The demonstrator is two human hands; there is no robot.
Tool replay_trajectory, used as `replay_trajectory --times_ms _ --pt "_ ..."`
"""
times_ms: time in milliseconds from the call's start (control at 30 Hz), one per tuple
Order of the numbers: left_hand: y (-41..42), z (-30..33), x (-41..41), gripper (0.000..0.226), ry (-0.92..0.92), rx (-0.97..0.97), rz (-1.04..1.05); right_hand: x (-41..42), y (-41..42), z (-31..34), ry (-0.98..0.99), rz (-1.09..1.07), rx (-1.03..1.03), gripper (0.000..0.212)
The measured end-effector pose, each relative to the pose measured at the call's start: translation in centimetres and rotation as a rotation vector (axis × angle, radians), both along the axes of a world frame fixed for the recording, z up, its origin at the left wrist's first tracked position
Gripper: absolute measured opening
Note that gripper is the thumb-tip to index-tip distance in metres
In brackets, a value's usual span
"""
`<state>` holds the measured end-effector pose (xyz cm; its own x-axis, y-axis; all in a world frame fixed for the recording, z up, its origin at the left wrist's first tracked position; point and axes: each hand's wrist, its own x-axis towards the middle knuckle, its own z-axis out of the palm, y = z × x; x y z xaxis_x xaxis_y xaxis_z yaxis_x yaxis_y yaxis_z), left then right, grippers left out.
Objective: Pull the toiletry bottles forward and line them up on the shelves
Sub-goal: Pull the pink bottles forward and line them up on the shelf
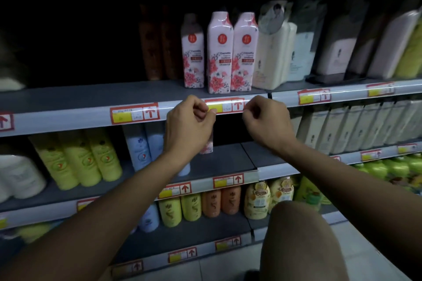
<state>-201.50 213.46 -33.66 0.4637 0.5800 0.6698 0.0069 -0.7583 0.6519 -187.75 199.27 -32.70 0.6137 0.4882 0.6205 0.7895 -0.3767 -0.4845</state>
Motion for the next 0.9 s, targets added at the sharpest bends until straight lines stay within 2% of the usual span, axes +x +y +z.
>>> replay_trajectory --times_ms 67,200,333,433,600,767,900 --pt "0.1 1.6 0.4 0.017 -0.010 0.033 0.012 0.2 0.0 1.2 0.010 -0.002 0.060 0.010" --pt "1.1 4.2 2.0 0.020 -0.040 0.069 0.042 1.3 0.9 3.6 0.024 -0.006 0.166 0.032" --pt "2.2 6.2 4.4 0.039 0.036 0.097 0.062 3.0 2.1 5.3 0.049 -0.047 0.198 0.049" --pt "3.1 7.2 6.5 0.053 0.096 0.057 0.067 4.1 2.7 5.8 0.088 -0.029 0.185 0.045" --pt "3.7 7.6 9.4 0.072 0.079 0.014 0.114 5.5 5.1 5.6 0.078 -0.030 0.189 0.042" --pt "3.6 7.3 10.4 0.074 0.013 -0.026 0.149 6.1 6.9 5.2 0.052 -0.126 0.201 0.051" --pt "3.2 7.5 10.2 0.076 -0.007 -0.059 0.168 6.1 7.5 4.8 0.089 -0.155 0.228 0.048"
